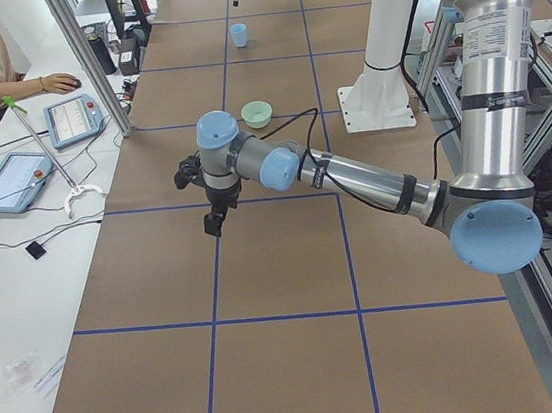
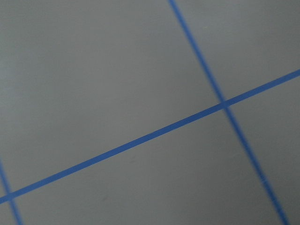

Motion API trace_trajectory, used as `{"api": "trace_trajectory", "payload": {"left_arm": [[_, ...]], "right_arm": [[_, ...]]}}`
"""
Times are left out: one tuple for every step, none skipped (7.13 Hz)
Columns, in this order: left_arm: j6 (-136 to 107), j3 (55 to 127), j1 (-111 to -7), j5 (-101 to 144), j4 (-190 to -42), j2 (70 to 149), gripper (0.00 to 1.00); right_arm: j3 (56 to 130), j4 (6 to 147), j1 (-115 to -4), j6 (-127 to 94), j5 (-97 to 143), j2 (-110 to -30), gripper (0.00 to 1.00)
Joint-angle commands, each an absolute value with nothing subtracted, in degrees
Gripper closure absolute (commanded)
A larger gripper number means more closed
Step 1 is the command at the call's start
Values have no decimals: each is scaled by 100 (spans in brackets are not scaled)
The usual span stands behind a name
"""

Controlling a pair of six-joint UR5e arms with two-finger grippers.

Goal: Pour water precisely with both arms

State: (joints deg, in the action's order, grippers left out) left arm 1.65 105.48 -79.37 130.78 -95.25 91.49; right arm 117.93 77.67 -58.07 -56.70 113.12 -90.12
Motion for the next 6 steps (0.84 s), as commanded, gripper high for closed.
{"api": "trace_trajectory", "payload": {"left_arm": [[1664,9681,-8935,13219,-9571,8991,0],[1766,9616,-8991,13184,-9589,8896,0],[1767,9607,-9000,13175,-9589,8799,0],[1775,9606,-9000,13175,-9598,8772,0],[1784,9615,-9000,13175,-9615,8711,0],[1784,9650,-9000,13184,-9615,8640,0]], "right_arm": [[11883,7770,-4532,-7052,9799,-8886,0],[11883,7796,-3909,-7554,8851,-8894,0],[11839,7822,-3424,-7924,7989,-8973,0],[11830,7822,-3027,-8319,7250,-9200,0],[11717,7822,-2789,-8793,6659,-9315,0],[11220,7814,-2656,-9215,5922,-9316,0]]}}
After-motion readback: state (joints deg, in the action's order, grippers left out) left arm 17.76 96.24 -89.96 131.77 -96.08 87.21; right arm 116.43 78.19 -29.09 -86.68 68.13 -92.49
